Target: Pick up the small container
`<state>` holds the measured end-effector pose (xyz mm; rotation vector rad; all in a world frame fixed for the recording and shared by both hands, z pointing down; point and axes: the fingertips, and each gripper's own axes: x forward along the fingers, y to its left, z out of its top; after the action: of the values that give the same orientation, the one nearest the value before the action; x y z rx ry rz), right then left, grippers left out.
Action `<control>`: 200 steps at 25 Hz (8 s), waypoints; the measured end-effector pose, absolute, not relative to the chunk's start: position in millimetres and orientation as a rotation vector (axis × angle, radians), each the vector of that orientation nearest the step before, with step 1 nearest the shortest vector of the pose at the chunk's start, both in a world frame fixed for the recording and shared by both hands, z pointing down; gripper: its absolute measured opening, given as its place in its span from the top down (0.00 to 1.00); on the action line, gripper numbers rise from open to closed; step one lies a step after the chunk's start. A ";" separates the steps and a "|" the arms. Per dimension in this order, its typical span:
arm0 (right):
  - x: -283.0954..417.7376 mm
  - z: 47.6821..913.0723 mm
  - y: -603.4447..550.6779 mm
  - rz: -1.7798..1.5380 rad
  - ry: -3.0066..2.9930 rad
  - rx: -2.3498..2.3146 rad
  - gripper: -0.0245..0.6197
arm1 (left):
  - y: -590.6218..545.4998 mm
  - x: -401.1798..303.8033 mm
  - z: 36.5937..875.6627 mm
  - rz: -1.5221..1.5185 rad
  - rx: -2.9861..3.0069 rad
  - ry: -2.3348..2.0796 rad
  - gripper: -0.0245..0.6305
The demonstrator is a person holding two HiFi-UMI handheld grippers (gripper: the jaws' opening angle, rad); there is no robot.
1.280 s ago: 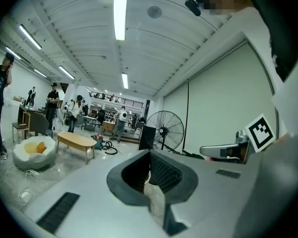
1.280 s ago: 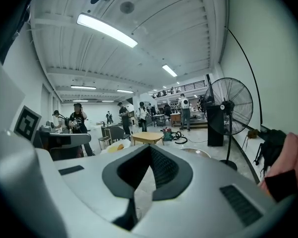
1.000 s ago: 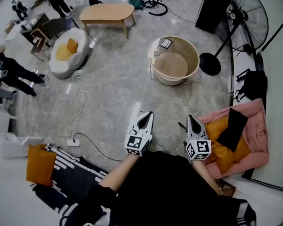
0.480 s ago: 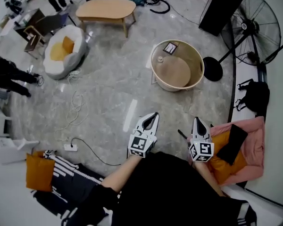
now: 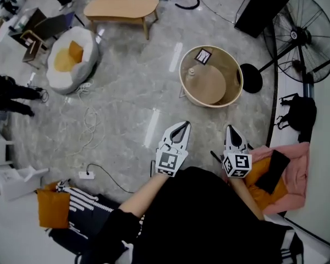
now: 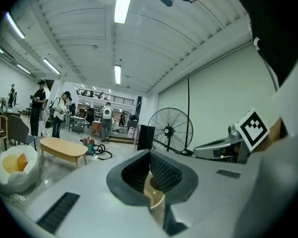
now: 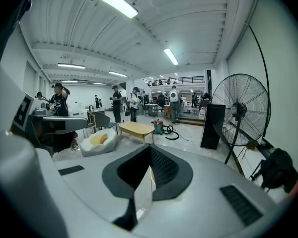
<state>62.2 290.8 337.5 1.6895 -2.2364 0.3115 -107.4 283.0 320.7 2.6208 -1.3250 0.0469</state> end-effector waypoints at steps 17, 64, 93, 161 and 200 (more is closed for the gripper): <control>-0.7 330.8 151.6 0.300 -2.173 1.738 0.93 | 135.0 -210.3 326.8 0.001 2.593 -1.361 0.93; 141.4 569.3 -163.1 0.616 -2.181 1.372 0.93 | -158.1 -63.1 570.4 0.278 2.279 -1.431 0.93; 87.9 843.7 -158.6 0.855 -2.051 1.292 0.93 | -262.7 18.0 963.0 0.656 2.430 -0.923 0.50; 185.6 565.0 -181.2 0.712 -2.026 1.760 0.93 | -247.9 37.7 613.8 0.581 2.499 -1.015 0.42; 306.7 327.0 -159.0 0.256 -2.080 2.082 0.93 | -218.2 86.4 362.4 0.509 2.696 -1.063 0.42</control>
<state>306.7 -159.0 327.0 2.0816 -2.0798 0.2563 86.4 -218.2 362.4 2.6957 -1.0626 0.5092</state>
